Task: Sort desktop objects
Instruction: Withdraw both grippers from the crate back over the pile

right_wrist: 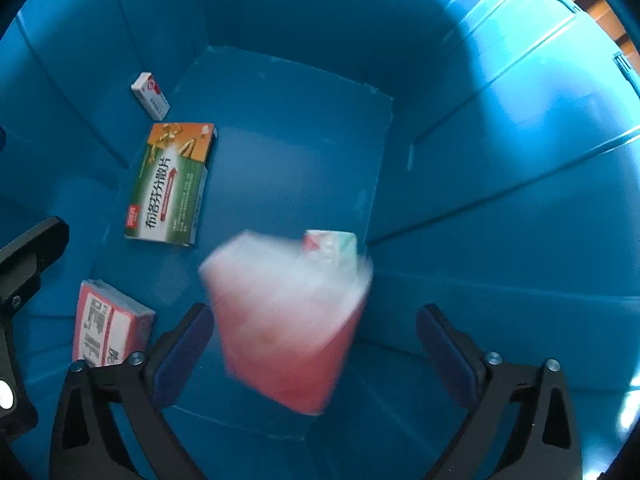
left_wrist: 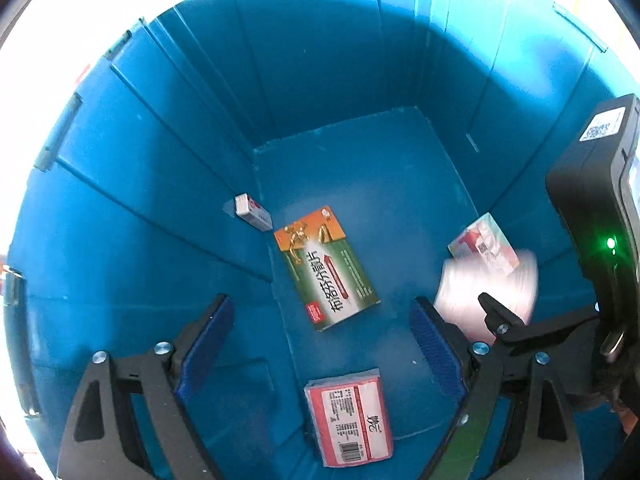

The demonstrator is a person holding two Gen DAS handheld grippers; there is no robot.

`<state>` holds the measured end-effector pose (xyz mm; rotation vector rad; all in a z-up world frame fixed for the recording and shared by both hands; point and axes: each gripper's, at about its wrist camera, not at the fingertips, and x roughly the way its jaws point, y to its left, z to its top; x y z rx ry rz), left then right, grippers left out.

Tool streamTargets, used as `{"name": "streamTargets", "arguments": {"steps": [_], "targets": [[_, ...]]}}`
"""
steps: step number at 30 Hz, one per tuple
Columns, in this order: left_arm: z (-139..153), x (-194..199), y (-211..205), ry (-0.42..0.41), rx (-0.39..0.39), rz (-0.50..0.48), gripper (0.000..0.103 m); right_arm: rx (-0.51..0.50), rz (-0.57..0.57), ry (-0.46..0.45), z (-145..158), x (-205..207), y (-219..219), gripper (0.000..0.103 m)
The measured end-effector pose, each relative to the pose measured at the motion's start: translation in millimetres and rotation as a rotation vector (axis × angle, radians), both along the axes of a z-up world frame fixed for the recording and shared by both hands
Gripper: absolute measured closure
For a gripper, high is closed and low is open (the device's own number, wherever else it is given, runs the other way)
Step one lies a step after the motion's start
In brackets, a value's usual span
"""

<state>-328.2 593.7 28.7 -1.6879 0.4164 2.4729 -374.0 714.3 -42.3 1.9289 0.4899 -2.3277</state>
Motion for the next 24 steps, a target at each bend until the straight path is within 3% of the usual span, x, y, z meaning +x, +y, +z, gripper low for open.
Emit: {"name": "streamTargets", "arguments": {"steps": [3,6,13,18,24], "targets": [[5.9,1.2,-3.3,0.061,-0.018,-0.003,0.014,-0.017,0.008,0.038,11.9,0.3,-1.0,0.0],[25.9,10.6,-9.5,0.118,0.004,0.002,0.014,-0.059,0.022,0.1,44.6,8.2,0.3,0.0],[103.6,62.6,-37.4,0.302,0.135,0.028,0.014,-0.113,0.106,0.372,145.2,67.6,0.7,0.0],[153.2,117.5,-69.7,0.478,0.219,0.066,0.01,-0.293,0.139,0.549,193.7,119.7,3.6,0.0],[173.6,179.5,-114.0,0.713,0.161,0.168,0.006,-0.513,0.151,0.688,211.3,160.2,-8.5,0.0]]}}
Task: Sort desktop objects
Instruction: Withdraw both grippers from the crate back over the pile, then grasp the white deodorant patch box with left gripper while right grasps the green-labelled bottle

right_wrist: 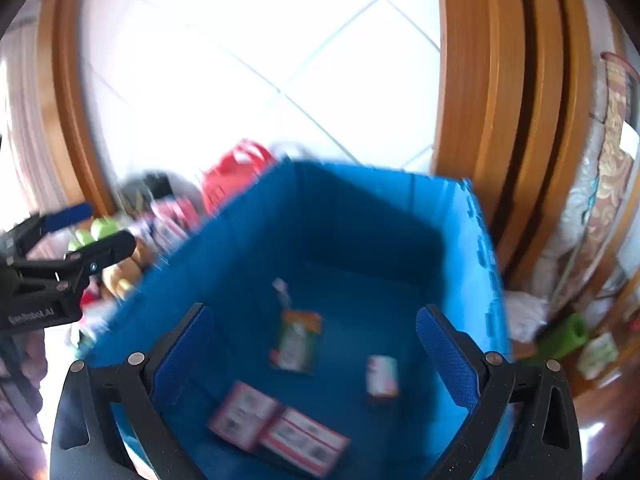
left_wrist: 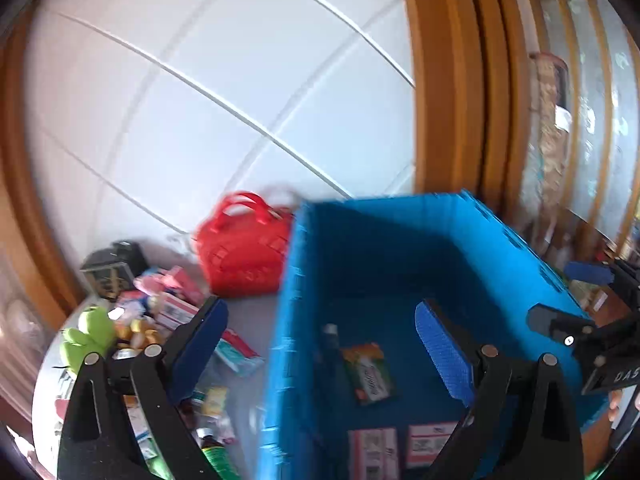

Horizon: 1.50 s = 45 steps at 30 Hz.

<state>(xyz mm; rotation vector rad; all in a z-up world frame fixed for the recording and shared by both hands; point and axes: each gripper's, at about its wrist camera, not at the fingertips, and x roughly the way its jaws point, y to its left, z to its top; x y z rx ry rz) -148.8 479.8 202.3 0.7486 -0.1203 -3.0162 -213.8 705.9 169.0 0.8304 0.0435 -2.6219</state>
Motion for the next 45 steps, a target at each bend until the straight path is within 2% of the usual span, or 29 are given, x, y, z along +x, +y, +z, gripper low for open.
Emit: {"name": "streamTargets", "arguments": {"steps": [6,9,12,16,20,23,25,30,34,38,45], "targets": [[3.4,48.6,-56.7,0.114,0.009,0.152,0.005,-0.105,0.068,0.054,10.4,15.2,-44.9,0.0],[3.0,64.3,-92.8,0.118,0.048,0.192,0.005,-0.128,0.122,0.063,15.5,26.5,-73.4,0.0],[1.3,86.4,-133.1,0.158,0.095,0.236,0.005,-0.118,0.19,0.078,23.2,42.7,-114.5,0.0],[-4.0,112.8,-188.0,0.152,0.114,0.27,0.005,-0.12,0.239,0.101,30.9,66.0,-163.5,0.0],[-13.3,148.0,-246.9,0.148,0.095,0.312,0.005,-0.165,0.272,0.122,35.2,93.7,-223.2,0.0],[-22.5,174.0,-300.2,0.121,0.101,0.357,0.005,-0.172,0.297,0.1,32.9,109.4,-272.3,0.0],[-30.1,186.7,-335.1,0.087,0.078,0.39,0.005,-0.162,0.3,0.088,27.7,117.6,-307.7,0.0],[-50.6,203.6,-409.2,0.004,0.035,0.418,0.005,-0.161,0.28,0.013,-2.9,132.9,-381.0,0.0],[-67.1,208.1,-452.5,-0.039,0.065,0.418,0.005,-0.143,0.249,-0.06,-26.8,129.7,-411.4,0.0],[-84.8,203.8,-481.3,-0.052,0.077,0.433,0.005,-0.097,0.213,-0.065,-39.1,115.5,-428.4,0.0],[-122.0,178.2,-517.3,-0.139,0.105,0.461,0.005,-0.032,0.185,-0.109,-74.8,82.6,-448.7,0.0]]}}
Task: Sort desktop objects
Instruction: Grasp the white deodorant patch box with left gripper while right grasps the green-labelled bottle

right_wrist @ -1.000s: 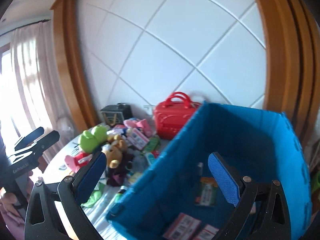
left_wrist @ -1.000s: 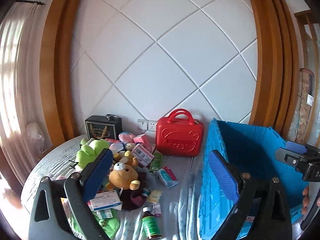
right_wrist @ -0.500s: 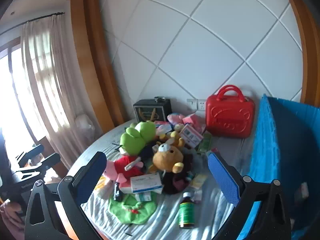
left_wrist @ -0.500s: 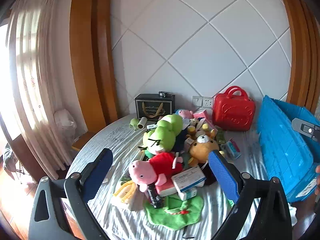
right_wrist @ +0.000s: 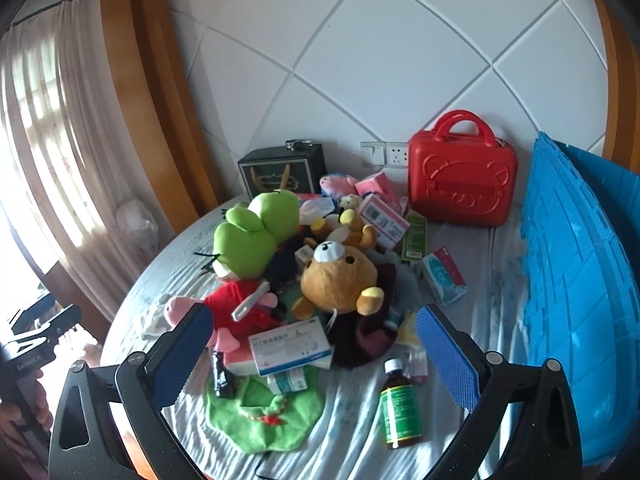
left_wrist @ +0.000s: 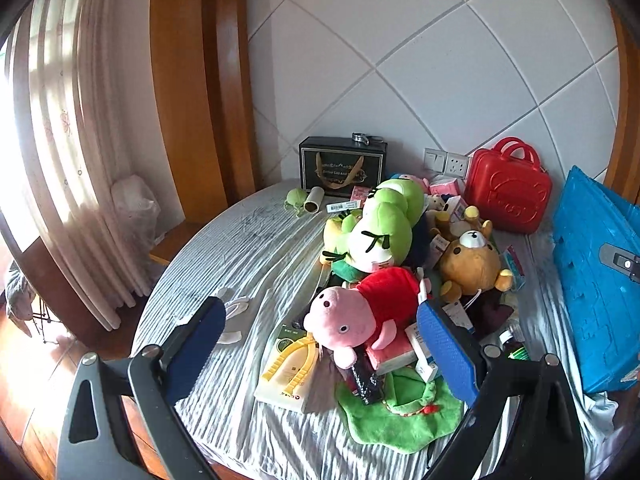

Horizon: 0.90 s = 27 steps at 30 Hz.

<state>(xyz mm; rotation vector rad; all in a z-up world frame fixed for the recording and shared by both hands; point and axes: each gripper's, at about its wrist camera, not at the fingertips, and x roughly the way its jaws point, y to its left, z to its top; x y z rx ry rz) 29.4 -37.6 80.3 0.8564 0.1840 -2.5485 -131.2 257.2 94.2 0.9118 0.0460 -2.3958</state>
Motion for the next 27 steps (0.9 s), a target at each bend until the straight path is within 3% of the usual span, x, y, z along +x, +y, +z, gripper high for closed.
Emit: {"name": "streamTargets", "arguments": {"steps": [5,13,20,27], "targets": [[-57.5,-18.7,-27.0,-0.101,0.054,0.047,0.005,0.087,-0.012,-0.034,-40.6,-34.0,1.3,0.0],[-156.2,-32.0,-62.3,-0.321,0.157,0.113,0.005,0.21,-0.018,-0.237,-126.6,-77.0,23.9,0.0],[-198.0,-68.2,-84.0,-0.419,0.158,0.035,0.005,0.26,-0.089,-0.386,-180.2,-82.1,37.5,0.0],[-225.9,-77.7,-100.5,-0.467,0.219,-0.03,0.005,0.29,-0.16,-0.468,-207.3,-74.3,47.5,0.0]]}}
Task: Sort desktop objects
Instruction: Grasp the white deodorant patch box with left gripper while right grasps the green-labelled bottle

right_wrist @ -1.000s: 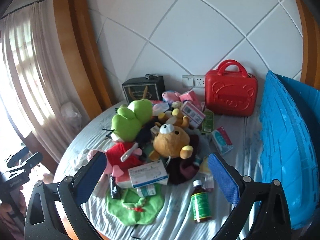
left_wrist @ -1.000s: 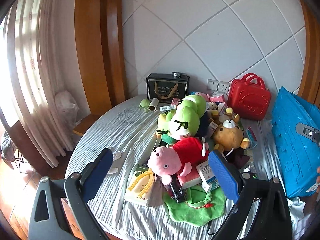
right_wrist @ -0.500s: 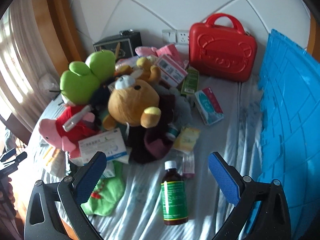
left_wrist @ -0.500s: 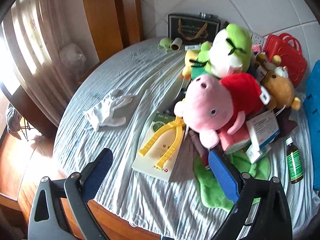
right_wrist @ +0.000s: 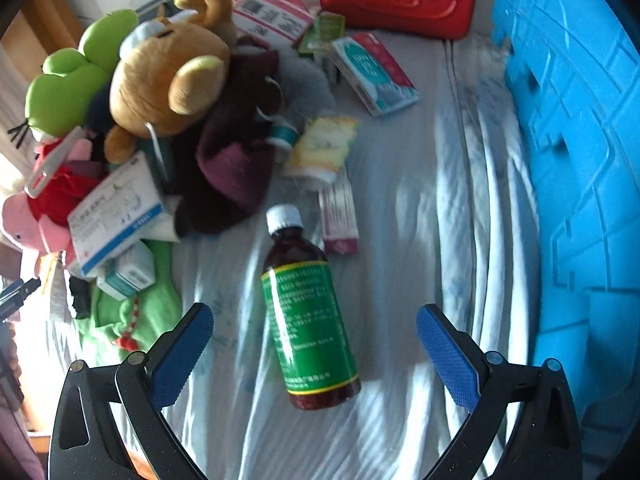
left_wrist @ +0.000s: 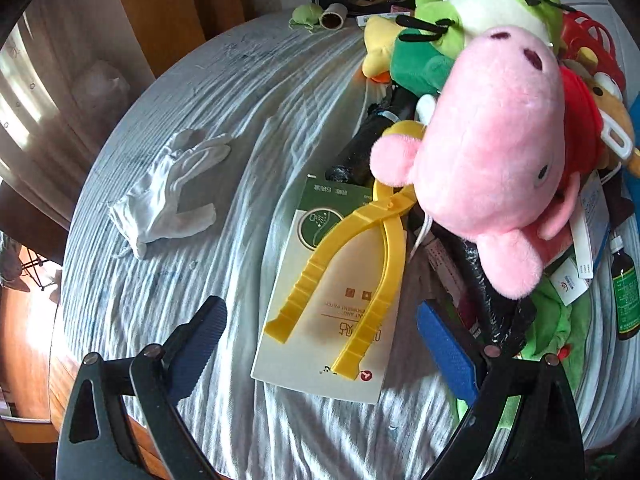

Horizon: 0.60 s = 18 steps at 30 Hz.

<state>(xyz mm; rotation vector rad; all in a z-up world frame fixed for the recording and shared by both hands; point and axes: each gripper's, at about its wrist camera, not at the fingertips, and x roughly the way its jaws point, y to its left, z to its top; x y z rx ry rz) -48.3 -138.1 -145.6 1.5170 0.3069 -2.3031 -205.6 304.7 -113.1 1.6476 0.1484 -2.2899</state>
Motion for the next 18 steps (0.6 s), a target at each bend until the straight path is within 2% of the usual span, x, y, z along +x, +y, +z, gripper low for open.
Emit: {"name": "streamTargets", "arguments": {"steps": [4,11,12,14,18], "targets": [[-17.8,-3.8,7.3,-0.058,-0.024,-0.051,0.005,0.01,-0.02,-0.023,-9.4,3.0,1.3,0.0],[-37.5,-9.7,-1.5,-0.085,0.01,-0.016,0.006,0.057,-0.014,-0.066,-31.2,-1.5,-7.2,0.0],[-38.7,-8.9,-3.3,-0.087,0.02,-0.008,0.008,0.066,-0.011,-0.072,-34.2,-2.8,-8.5,0.0],[-41.6,-2.7,-6.6,-0.082,0.065,0.004,0.018,0.084,-0.008,-0.086,-41.6,-5.8,-11.3,0.0],[-39.8,18.5,-7.0,-0.082,0.047,0.017,0.019,0.096,-0.003,-0.107,-49.8,-5.4,-14.8,0.0]]}}
